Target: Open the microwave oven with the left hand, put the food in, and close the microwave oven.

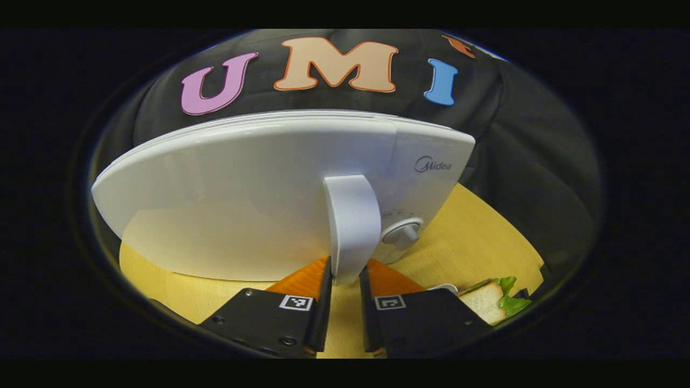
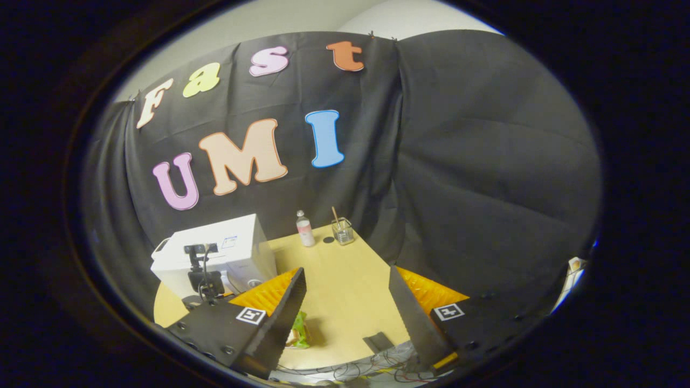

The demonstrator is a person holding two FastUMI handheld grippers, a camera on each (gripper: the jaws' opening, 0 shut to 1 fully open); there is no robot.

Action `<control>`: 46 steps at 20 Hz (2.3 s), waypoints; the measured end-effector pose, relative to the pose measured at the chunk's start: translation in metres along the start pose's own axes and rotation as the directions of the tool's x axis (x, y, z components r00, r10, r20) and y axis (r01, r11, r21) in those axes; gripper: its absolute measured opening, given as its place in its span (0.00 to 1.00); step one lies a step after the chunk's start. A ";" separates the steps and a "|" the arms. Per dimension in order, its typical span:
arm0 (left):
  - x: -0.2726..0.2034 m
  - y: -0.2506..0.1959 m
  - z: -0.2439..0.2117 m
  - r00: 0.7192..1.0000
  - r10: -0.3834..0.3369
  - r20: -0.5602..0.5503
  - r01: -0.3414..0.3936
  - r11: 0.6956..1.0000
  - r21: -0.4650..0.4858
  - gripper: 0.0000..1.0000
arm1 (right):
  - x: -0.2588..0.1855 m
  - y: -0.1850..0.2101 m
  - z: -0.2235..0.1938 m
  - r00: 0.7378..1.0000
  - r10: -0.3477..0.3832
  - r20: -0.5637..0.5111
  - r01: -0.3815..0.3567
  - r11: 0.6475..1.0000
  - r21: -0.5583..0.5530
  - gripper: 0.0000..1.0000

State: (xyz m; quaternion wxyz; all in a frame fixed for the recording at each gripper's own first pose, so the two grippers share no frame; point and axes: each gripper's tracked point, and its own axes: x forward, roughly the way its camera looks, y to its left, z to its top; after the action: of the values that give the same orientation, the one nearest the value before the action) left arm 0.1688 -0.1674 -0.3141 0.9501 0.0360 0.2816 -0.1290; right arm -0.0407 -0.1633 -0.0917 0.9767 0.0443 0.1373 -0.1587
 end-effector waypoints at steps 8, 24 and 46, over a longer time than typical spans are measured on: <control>-0.002 0.002 0.000 0.998 0.054 0.035 -0.053 0.998 -0.034 0.16 | -0.003 -0.001 -0.024 0.999 0.009 -0.047 -0.009 1.000 -0.008 0.96; -0.085 -0.001 -0.061 1.000 0.014 0.011 -0.014 1.000 -0.004 0.13 | 0.009 0.005 -0.055 0.988 0.088 -0.127 -0.093 0.995 -0.036 0.96; -0.239 0.097 -0.157 0.968 0.251 -0.004 -0.243 0.930 -0.277 0.65 | 0.006 0.061 -0.080 0.941 0.293 -0.167 -0.316 0.940 -0.132 0.91</control>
State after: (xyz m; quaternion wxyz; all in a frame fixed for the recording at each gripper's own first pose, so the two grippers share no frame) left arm -0.0807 0.0017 -0.3159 0.9588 -0.0635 0.2752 0.0313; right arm -0.0352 -0.0968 -0.1672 0.9774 -0.0004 0.2113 0.0097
